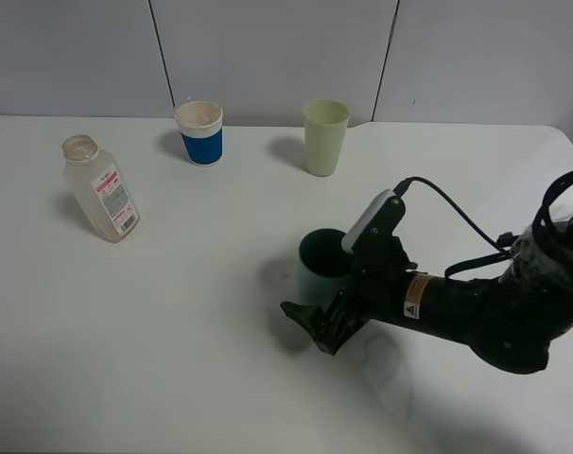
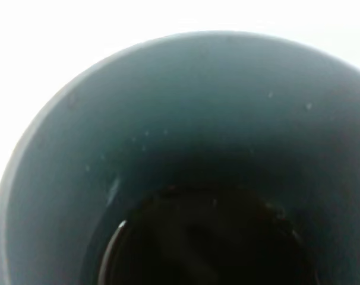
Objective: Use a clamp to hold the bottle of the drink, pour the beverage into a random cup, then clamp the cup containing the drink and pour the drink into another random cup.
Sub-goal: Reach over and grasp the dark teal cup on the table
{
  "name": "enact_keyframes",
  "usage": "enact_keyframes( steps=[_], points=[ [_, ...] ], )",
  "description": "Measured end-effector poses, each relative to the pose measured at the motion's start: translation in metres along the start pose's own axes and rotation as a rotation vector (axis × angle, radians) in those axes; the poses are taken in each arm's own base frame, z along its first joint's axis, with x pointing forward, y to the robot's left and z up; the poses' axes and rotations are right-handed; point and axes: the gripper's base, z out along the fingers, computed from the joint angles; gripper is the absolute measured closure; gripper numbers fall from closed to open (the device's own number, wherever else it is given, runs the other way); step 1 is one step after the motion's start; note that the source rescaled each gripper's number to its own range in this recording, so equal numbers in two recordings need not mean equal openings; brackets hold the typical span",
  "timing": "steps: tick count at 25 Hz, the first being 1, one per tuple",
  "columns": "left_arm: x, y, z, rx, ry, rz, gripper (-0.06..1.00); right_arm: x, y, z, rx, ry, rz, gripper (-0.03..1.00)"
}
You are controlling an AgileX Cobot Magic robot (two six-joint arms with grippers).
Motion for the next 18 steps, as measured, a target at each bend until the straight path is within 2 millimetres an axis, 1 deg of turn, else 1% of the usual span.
enact_keyframes(
  steps=[5,6,7,8,9,10,11,18],
  points=[
    [0.0000,0.0000,0.0000,0.000,0.000,0.000,-0.06,-0.0020,-0.0003,0.0000,0.003,-0.023,-0.002,-0.03],
    [0.0000,0.0000,0.0000,0.000,0.000,0.000,-0.06,-0.0020,-0.0003,0.0000,0.003,-0.023,-0.002,-0.01],
    [0.0000,0.0000,0.0000,0.000,0.000,0.000,-0.06,-0.0020,-0.0003,0.0000,0.003,-0.023,-0.002,0.05],
    [0.0000,0.0000,0.0000,0.000,0.000,0.000,-0.06,-0.0020,-0.0003,0.0000,0.003,-0.023,-0.002,0.19],
    [0.0000,0.0000,0.0000,0.000,0.000,0.000,-0.06,-0.0020,-0.0003,0.0000,0.003,-0.023,-0.003,0.41],
    [0.0000,0.0000,0.0000,0.000,0.000,0.000,-0.06,-0.0020,-0.0002,0.0000,0.002,-0.023,-0.004,0.67],
    [0.0000,0.0000,0.0000,0.000,0.000,0.000,-0.06,-0.0021,-0.0002,0.0000,0.003,-0.024,-0.004,0.97],
    [0.0000,0.0000,0.0000,0.000,0.000,0.000,-0.06,-0.0024,0.0014,0.0000,-0.015,-0.027,-0.012,0.96]
  ],
)
